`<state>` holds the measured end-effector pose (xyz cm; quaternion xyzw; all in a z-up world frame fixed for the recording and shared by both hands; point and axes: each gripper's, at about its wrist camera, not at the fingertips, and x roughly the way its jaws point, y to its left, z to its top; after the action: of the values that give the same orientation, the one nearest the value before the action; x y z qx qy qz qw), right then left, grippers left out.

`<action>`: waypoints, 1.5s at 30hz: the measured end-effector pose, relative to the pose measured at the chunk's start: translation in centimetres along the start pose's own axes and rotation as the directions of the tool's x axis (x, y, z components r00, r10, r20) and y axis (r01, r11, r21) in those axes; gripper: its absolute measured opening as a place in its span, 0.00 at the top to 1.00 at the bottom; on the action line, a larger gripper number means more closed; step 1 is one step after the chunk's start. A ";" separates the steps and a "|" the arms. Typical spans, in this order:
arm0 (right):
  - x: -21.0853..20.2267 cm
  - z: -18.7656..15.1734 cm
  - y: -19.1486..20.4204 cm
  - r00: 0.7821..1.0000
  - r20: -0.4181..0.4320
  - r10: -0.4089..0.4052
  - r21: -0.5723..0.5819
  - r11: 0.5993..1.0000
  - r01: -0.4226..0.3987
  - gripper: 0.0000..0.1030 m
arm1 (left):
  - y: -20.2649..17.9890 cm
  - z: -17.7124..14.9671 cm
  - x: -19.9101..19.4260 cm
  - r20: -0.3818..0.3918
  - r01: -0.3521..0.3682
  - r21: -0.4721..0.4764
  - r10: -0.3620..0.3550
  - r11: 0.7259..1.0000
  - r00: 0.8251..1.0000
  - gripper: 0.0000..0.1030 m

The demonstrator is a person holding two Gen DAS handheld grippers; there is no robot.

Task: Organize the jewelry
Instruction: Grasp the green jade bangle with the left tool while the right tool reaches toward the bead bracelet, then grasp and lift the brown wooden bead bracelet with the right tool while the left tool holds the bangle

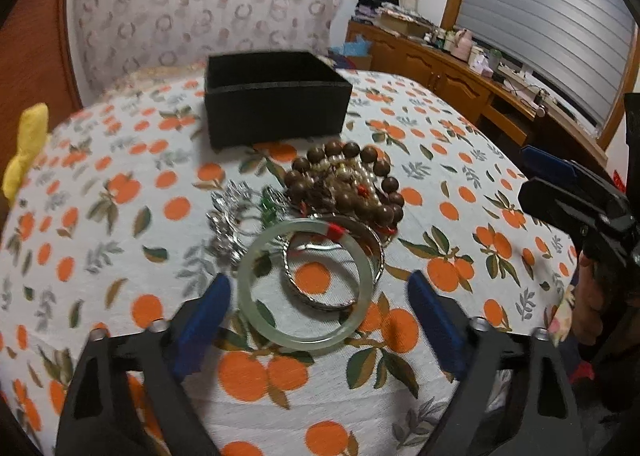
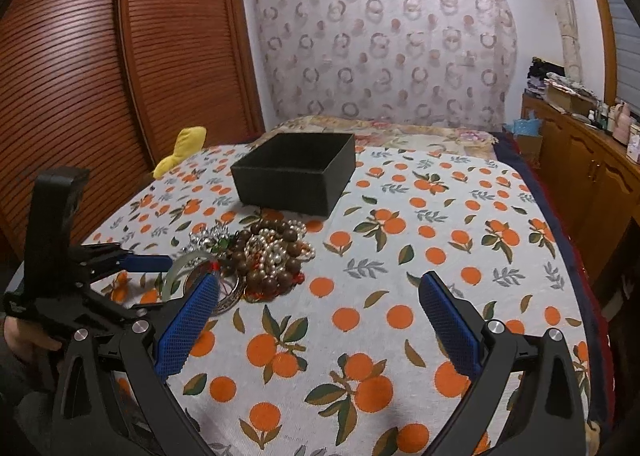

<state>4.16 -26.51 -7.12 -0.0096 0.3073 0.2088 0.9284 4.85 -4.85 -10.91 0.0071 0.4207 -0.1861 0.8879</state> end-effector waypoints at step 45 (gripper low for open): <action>10.3 2.0 5.7 0.947 -0.269 0.178 -0.194 0.953 -0.234 0.82 | 3.6 -0.2 -3.8 0.144 -0.046 -0.067 0.055 0.997 0.988 0.33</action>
<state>10.58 -17.10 -10.78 -0.1077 0.3950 0.3355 0.8484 3.73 -0.20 -8.78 -0.0241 0.3599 -0.1503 0.9205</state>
